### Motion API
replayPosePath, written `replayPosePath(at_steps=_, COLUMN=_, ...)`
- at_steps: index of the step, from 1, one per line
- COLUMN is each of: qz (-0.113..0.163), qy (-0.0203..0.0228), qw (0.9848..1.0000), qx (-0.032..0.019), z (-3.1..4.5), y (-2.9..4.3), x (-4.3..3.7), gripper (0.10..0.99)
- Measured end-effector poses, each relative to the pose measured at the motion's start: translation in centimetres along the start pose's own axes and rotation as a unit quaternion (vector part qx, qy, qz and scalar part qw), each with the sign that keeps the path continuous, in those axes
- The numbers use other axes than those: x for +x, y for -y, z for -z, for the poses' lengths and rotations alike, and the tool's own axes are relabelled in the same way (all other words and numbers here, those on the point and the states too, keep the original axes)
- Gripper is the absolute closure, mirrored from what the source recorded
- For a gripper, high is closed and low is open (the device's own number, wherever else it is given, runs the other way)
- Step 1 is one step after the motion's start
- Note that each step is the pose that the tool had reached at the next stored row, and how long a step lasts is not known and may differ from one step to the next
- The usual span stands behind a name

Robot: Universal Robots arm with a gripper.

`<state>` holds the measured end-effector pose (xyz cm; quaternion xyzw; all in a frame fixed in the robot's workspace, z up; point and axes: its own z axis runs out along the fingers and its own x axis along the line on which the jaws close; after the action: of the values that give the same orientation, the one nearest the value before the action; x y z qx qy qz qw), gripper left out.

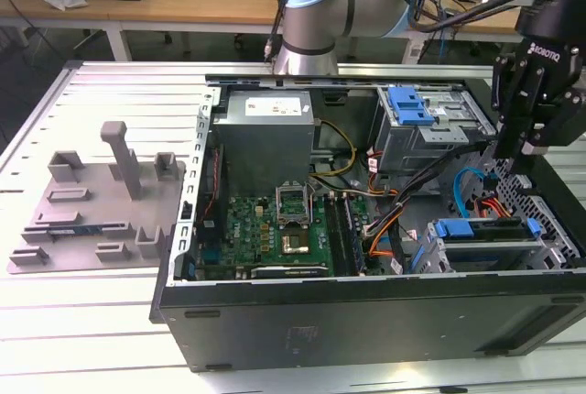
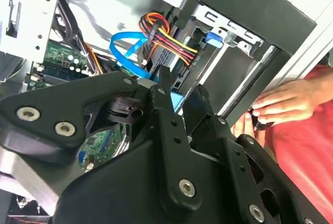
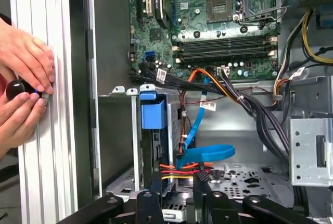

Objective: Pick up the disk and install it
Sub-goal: 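Insert the second disk wire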

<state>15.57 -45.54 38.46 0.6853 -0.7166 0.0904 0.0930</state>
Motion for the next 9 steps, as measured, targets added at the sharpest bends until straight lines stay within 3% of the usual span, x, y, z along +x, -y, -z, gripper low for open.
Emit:
replayPosePath(at_steps=4, qz=0.001, qy=-0.0042, qw=1.0, qx=-0.0015, z=-0.43, y=-0.14, x=-0.35, gripper=0.71)
replayPosePath(at_steps=9, qz=0.003, qy=-0.0054, qw=1.0, qx=-0.0068, z=-0.99, y=-0.31, x=-0.5, gripper=0.71)
